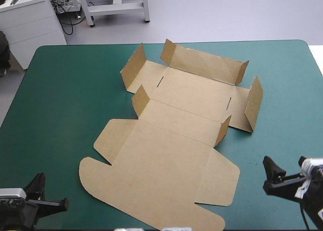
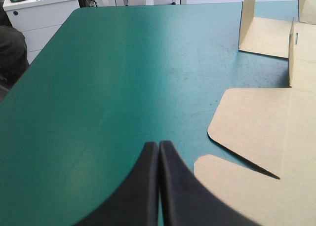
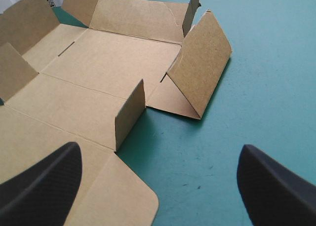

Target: Fold the box

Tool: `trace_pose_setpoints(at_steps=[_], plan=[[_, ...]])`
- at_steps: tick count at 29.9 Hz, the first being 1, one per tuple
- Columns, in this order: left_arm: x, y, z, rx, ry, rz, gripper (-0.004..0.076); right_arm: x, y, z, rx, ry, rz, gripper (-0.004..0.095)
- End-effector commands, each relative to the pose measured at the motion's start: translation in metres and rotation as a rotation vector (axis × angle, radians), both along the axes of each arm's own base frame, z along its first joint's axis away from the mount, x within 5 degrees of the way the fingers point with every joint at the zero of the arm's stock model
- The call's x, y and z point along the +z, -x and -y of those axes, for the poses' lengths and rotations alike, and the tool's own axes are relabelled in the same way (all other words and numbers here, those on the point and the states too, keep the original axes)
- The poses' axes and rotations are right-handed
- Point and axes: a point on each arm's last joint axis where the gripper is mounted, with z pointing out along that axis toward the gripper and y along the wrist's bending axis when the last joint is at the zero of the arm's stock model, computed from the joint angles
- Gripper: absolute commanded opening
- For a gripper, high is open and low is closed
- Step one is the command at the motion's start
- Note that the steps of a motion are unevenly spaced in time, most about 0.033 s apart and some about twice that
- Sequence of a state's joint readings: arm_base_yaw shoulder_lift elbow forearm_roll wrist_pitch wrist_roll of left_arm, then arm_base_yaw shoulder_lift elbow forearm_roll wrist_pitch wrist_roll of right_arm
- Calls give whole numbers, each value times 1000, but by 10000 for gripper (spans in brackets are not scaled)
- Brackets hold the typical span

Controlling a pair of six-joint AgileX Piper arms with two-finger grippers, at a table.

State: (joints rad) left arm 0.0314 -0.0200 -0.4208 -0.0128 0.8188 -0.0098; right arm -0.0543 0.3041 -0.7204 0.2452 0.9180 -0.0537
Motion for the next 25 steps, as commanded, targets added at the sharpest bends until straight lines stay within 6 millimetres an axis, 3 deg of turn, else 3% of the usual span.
trace_pose_setpoints(at_steps=[1,5,10,17,25], plan=[[13,3,1,-6,14,106,-32,34,-29,0,-26,-98,-23,789],[13,3,1,-6,14,106,-32,51,-67,0,-21,-142,-162,788],[13,3,1,-6,14,106,-32,51,-117,-4,20,-204,-353,789],[13,3,1,-6,14,106,-32,25,-176,-11,72,-325,-492,786],[13,3,1,-6,14,106,-32,-13,-219,-21,76,-374,-629,782]])
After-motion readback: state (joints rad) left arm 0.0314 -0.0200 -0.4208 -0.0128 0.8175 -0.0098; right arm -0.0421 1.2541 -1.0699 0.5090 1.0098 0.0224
